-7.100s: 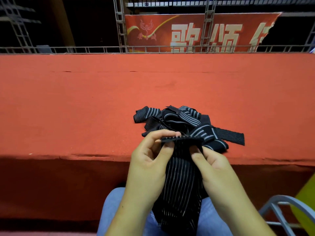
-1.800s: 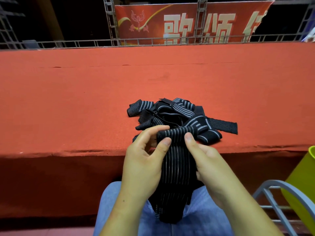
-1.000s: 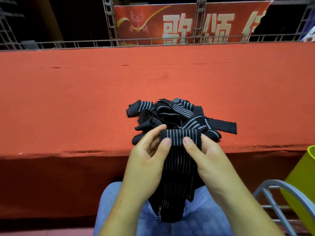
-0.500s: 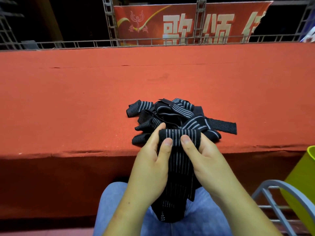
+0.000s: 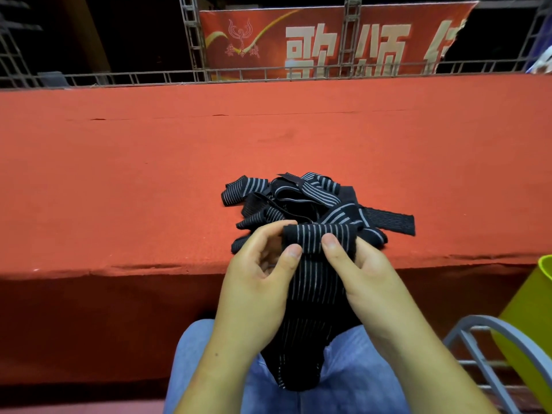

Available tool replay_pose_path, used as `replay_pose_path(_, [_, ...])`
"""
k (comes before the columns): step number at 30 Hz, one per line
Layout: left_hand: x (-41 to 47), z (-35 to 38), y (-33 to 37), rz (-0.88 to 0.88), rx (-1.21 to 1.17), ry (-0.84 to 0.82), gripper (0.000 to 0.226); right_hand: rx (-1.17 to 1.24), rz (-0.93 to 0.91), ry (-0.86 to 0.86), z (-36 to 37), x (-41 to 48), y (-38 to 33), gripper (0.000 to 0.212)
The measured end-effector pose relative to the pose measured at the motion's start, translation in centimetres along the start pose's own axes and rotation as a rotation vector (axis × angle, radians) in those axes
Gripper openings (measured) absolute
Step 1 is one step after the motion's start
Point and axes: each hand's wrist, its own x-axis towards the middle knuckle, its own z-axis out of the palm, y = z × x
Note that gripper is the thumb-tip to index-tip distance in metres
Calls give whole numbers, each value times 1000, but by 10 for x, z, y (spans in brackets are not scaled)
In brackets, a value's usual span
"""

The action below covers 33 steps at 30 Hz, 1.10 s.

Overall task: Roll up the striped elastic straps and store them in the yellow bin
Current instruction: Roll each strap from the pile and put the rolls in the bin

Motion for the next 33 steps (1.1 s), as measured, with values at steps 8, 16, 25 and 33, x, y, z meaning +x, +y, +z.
replay_pose_path(8, [-1, -3, -2, 18, -38, 95, 34, 24, 190, -116, 1, -3, -4, 62])
replay_pose_path(16, [-2, -1, 4, 64, 0, 64, 35, 106, 121, -90, 1, -3, -6, 52])
replay_pose_path(25, [-3, 0, 0, -104, -93, -60, 55, 78, 81, -29, -1, -2, -3, 23])
replay_pose_path(33, [-4, 3, -5, -136, 88, -71, 61, -77, -6, -44, 9, -4, -1, 22])
